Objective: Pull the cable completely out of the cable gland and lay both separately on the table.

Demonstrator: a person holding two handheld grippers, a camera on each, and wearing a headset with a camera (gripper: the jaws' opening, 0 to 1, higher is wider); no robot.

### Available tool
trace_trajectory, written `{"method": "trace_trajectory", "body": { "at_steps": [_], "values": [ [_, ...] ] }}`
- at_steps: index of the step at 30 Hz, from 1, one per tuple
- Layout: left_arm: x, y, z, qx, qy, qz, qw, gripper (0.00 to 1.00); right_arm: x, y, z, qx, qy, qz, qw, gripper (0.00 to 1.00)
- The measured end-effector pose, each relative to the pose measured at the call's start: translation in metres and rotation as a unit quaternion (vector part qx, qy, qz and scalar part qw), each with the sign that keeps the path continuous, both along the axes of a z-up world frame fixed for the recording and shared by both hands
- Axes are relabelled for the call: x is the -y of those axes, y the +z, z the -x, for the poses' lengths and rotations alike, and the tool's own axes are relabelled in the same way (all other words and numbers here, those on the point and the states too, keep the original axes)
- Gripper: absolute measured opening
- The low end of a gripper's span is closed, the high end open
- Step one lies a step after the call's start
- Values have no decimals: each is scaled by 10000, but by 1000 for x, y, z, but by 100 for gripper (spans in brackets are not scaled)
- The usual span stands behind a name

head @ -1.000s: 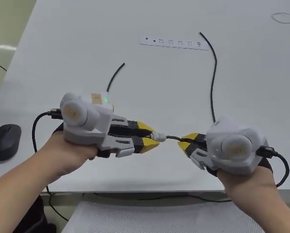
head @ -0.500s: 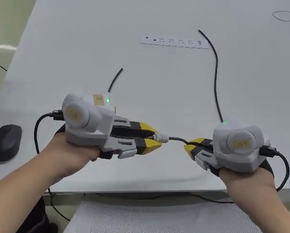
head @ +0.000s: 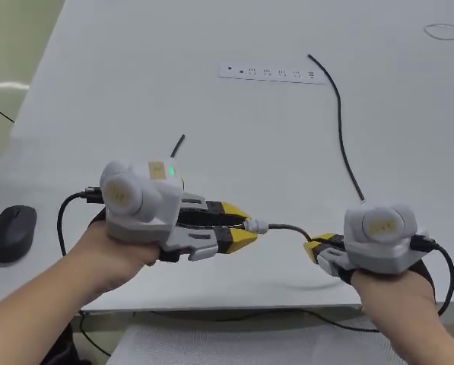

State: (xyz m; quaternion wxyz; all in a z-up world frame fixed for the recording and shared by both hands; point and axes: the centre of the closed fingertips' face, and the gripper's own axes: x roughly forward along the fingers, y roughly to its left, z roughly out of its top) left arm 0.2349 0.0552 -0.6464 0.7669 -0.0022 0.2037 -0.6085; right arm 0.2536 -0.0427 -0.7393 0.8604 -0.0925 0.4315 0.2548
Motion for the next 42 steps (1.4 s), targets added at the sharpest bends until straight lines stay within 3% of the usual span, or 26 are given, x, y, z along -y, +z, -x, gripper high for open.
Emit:
{"method": "trace_trajectory", "body": {
  "at_steps": [13, 16, 19, 24, 29, 33, 35, 42],
  "values": [
    [-6, 0, -8, 106, 94, -88, 9999, 14, 1, 17, 3, 275, 192, -21, 9994, 2],
    [-8, 2, -10, 118, 131, -62, 9998, 14, -1, 28, 6, 376, 290, 14, 9989, 6],
    [-8, 3, -11, 121, 144, -63, 9998, 14, -10, 50, 6, 618, 392, 4, 9973, 16],
    [-7, 4, -8, 106, 121, -66, 9998, 14, -41, 76, 8, 1065, 1209, 205, 9867, 18],
    [-6, 4, -6, 99, 78, -63, 9999, 15, -73, 89, 8, 1514, 1927, 550, 9679, 16],
    [-6, 4, -5, 71, 73, -75, 9999, 15, -85, 84, 7, 1545, 2088, 626, 9636, 14],
    [-5, 5, -5, 68, 64, -59, 9999, 15, -87, 82, 8, 1574, 2281, 796, 9575, 11],
    [-5, 4, -4, 58, 73, -67, 9999, 15, -94, 81, 7, 1668, 2376, 826, 9534, 5]
  ]
}}
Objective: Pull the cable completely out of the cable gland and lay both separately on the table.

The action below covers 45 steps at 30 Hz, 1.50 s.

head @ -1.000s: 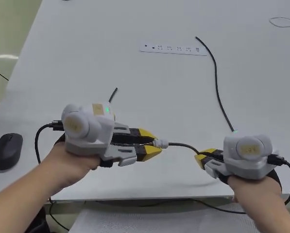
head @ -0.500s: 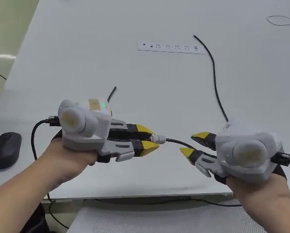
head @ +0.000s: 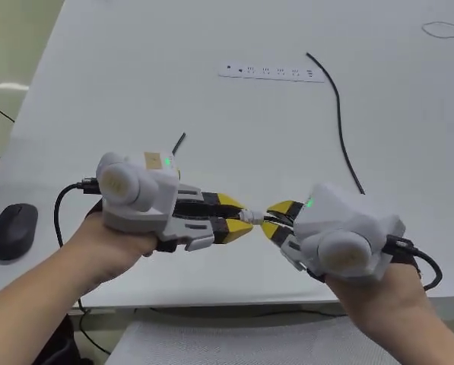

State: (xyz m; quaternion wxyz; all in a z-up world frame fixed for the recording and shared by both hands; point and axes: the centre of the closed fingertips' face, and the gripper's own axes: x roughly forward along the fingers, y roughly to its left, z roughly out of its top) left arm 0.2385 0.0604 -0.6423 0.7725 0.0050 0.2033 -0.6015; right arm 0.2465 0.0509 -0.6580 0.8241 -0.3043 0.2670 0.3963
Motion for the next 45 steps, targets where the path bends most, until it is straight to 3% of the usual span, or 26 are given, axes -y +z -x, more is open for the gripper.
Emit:
{"method": "trace_trajectory", "body": {
  "at_steps": [14, 22, 30, 38, 45],
  "values": [
    [0, -1, -1, 36, 8, -11, 10000, 15, 2, -2, -2, -138, -208, -229, 9994, 2],
    [-5, 1, -6, 39, 74, 23, 10000, 14, 18, -7, -8, -287, -502, -327, 9978, 1],
    [-4, -1, -6, 30, 63, 5, 10000, 14, 38, -22, -10, -346, -767, -360, 9958, 0],
    [-4, 0, -6, 27, 56, 23, 10000, 14, 64, -38, -13, -586, -1284, -567, 9884, 0],
    [-6, 0, -7, 36, 51, 11, 10000, 14, 84, -59, -13, -841, -1729, -703, 9788, 0]
  ]
}}
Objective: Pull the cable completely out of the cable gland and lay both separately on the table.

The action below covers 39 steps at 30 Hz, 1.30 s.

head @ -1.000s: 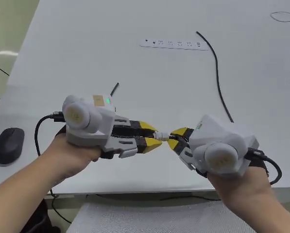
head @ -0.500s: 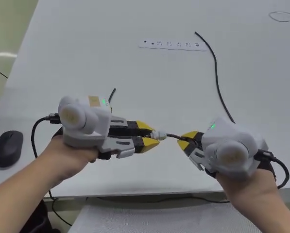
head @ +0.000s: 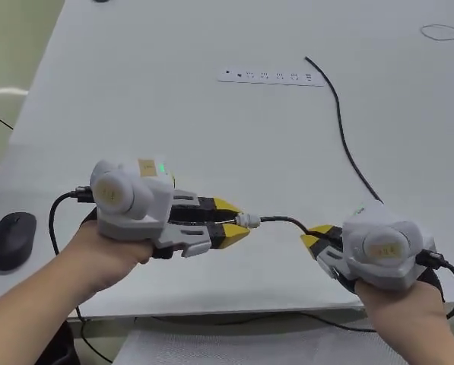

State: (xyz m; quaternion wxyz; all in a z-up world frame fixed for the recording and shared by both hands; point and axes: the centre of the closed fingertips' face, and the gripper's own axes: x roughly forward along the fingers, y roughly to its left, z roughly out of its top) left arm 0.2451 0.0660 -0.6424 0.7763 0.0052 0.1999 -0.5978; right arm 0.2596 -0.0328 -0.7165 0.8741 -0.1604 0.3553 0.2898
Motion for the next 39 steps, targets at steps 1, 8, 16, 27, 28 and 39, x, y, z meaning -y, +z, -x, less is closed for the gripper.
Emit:
{"method": "trace_trajectory", "body": {
  "at_steps": [1, 8, 16, 27, 28, 39],
  "values": [
    [0, 0, 0, -2, 0, -4, 10000, 14, 2, -3, 0, -35, -46, 13, 10000, 0],
    [2, -1, 4, -10, -45, 20, 10000, 14, 16, -19, 5, -371, -417, 52, 9984, 0],
    [2, -1, 3, 4, -20, 4, 10000, 14, 17, -14, 6, -263, -359, 64, 9990, 0],
    [-3, -5, 1, -14, 24, -92, 10000, 14, 9, 4, 12, -163, -83, 50, 9998, 7],
    [-3, -5, 0, -24, 32, -87, 10000, 14, 7, 7, 12, -125, -35, 41, 9999, 8],
    [-2, -7, 1, -73, 6, -102, 9999, 14, -48, 57, 9, 467, 1105, 252, 9925, 16]
  ]
}}
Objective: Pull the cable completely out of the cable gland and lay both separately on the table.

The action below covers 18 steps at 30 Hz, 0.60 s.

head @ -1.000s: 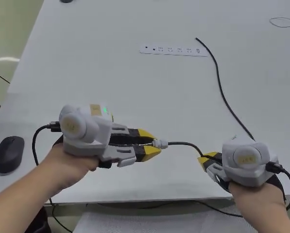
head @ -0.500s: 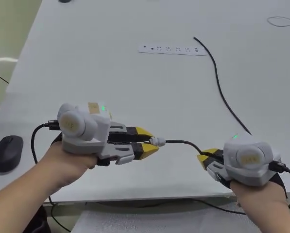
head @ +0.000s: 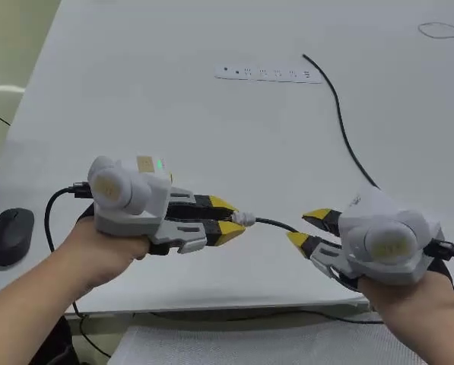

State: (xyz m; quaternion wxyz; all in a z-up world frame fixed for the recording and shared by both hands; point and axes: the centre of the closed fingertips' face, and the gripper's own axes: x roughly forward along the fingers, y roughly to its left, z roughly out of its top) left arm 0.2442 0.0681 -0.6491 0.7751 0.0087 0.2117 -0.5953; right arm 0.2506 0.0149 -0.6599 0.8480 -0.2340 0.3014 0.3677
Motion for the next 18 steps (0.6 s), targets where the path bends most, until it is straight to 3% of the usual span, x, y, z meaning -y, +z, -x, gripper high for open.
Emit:
{"method": "trace_trajectory", "body": {
  "at_steps": [4, 9, 18],
  "values": [
    [1, 1, 0, -8, -9, 13, 10000, 14, -19, 6, -1, 152, 373, 210, 9990, 15],
    [1, 1, 0, -15, -10, 19, 10000, 14, -36, -1, 1, 186, 680, 357, 9969, 12],
    [0, 1, -2, -24, 34, 9, 10000, 14, -43, -2, 0, 301, 911, 490, 9942, 2]
  ]
}}
